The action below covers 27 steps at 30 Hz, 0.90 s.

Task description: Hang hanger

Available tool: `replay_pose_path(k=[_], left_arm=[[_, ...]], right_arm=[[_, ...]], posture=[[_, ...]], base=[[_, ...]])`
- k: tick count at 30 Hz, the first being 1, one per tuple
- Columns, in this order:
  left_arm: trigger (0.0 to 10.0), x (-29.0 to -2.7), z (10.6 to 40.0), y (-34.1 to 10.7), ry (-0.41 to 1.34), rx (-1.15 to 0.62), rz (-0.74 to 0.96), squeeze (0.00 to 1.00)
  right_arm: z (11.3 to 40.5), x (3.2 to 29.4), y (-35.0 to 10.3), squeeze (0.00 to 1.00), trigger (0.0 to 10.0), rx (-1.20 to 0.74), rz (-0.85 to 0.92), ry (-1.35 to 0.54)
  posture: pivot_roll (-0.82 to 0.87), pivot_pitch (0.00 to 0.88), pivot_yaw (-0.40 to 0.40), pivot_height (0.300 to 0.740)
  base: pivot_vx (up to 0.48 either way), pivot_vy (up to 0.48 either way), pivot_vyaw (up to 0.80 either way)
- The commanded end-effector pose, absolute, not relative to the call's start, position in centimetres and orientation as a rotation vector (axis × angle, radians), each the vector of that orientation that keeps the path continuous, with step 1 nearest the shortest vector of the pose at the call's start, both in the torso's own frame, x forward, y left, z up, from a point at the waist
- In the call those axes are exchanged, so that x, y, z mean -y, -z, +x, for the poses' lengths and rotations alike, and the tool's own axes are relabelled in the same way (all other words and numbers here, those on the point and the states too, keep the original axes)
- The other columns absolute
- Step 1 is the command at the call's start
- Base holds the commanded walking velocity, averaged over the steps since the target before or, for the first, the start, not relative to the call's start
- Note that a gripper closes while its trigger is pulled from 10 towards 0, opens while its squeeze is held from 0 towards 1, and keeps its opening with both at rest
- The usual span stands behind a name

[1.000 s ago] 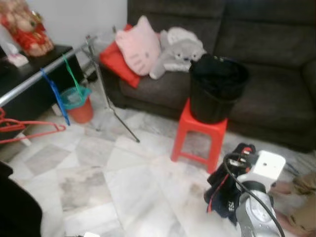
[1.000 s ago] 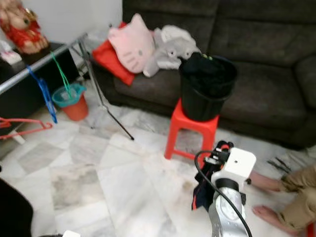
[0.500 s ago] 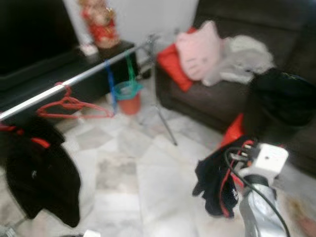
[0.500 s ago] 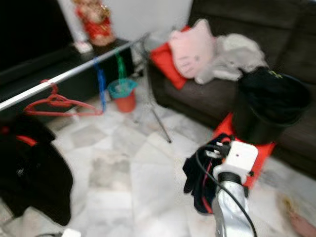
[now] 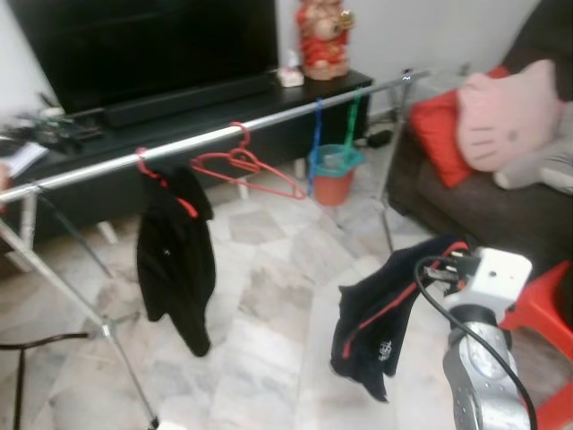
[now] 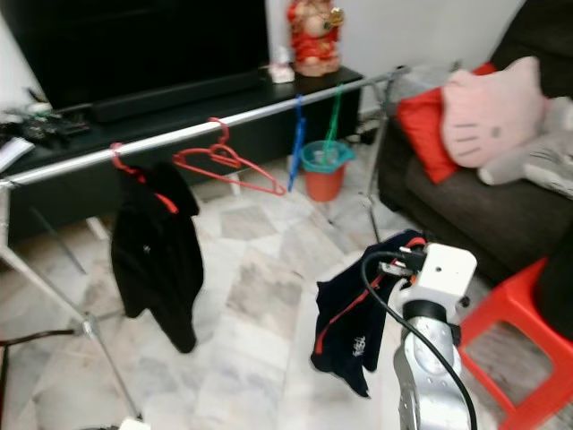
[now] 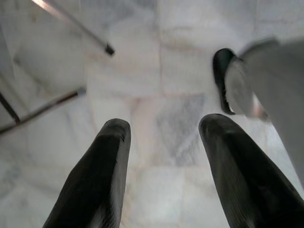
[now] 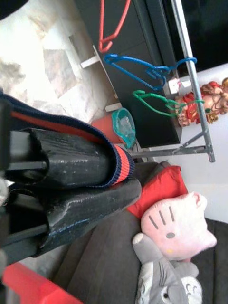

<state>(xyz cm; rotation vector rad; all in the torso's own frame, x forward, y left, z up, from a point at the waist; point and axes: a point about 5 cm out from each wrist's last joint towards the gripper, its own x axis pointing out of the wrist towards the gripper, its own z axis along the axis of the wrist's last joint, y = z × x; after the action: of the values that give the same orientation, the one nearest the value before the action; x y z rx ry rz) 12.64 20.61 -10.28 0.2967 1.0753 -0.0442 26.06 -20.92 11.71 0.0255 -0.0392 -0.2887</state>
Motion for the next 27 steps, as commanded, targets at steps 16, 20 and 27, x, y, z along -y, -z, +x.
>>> replay_pose_path(k=[16,20,27], left_arm=[[10.0,-21.40,13.59,9.83,0.037,-1.053,0.314,0.00],[10.0,-21.48,13.65,9.79,0.055,-1.052,0.344,0.00],[10.0,-21.53,13.61,9.80,0.058,-1.054,0.349,0.00]], right_arm=[[26.53,20.32,-12.10,0.00,10.0,0.040,0.061,0.279],[26.64,20.02,-11.92,0.00,10.0,0.030,0.062,0.272],[26.57,20.04,-11.97,0.00,10.0,0.029,0.060,0.274]], posture=[[-0.15,0.000,0.019,0.740],[-0.14,0.000,0.021,0.740],[-0.14,0.000,0.024,0.740]], base=[[0.000,0.000,0.54],[0.000,0.000,0.00],[0.000,-0.293,0.00]])
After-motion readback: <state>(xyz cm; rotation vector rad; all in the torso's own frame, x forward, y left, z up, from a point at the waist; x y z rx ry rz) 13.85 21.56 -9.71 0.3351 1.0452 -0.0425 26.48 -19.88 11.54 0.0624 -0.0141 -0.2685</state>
